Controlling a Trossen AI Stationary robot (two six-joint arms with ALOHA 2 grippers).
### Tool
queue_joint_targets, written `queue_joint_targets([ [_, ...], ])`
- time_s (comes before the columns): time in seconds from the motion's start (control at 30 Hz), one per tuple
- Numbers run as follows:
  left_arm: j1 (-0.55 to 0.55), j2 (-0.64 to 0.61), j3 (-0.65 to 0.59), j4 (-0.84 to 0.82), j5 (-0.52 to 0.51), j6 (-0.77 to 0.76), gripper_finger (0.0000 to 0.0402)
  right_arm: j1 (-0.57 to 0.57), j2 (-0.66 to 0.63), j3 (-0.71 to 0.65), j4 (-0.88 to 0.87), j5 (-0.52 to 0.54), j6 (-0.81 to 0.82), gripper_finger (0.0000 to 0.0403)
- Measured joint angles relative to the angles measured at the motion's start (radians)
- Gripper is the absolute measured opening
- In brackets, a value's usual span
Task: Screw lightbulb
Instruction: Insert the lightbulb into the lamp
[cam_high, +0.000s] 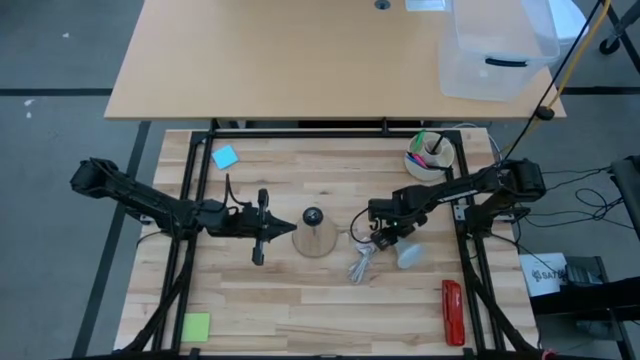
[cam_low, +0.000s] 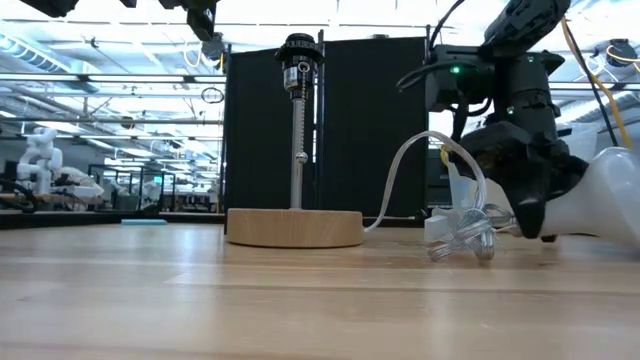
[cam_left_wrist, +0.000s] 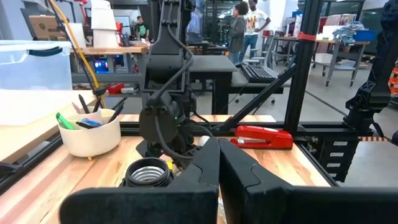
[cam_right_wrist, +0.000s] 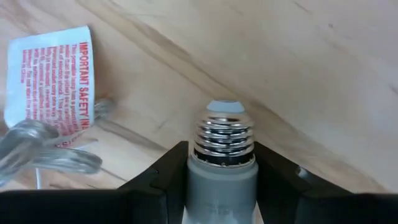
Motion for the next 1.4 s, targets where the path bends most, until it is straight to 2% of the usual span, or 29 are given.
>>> queue_joint_targets([
  [0.17,0.000,0.000,0.000,0.000,0.000,0.000,0.0000,-0.020,-0.006,0.033,0.010,-0.005,-0.051,0.0141],
  [0.37,0.000,0.000,0.001,0.000,0.000,0.001,0.0000,-0.058,-0.007,0.144,-0.018,0.005,-0.152,0.0141],
  [0.7,0.000,0.000,0.001,-0.034,-0.005,0.006,0.0000,-0.085,-0.007,0.424,-0.189,0.151,-0.397,0.0143],
  [0.97,0.001,0.000,0.001,-0.143,-0.097,0.005,0.0000,-0.082,-0.007,0.627,-0.236,0.251,-0.551,0.0144],
  [1.17,0.013,0.006,0.001,-0.310,-0.109,-0.102,0.0000,-0.068,-0.008,0.693,-0.240,0.270,-0.636,0.0144],
  [1.4,0.066,0.107,0.001,-0.344,-0.097,-0.220,0.0000,-0.068,-0.008,0.697,-0.241,0.278,-0.666,0.0144],
])
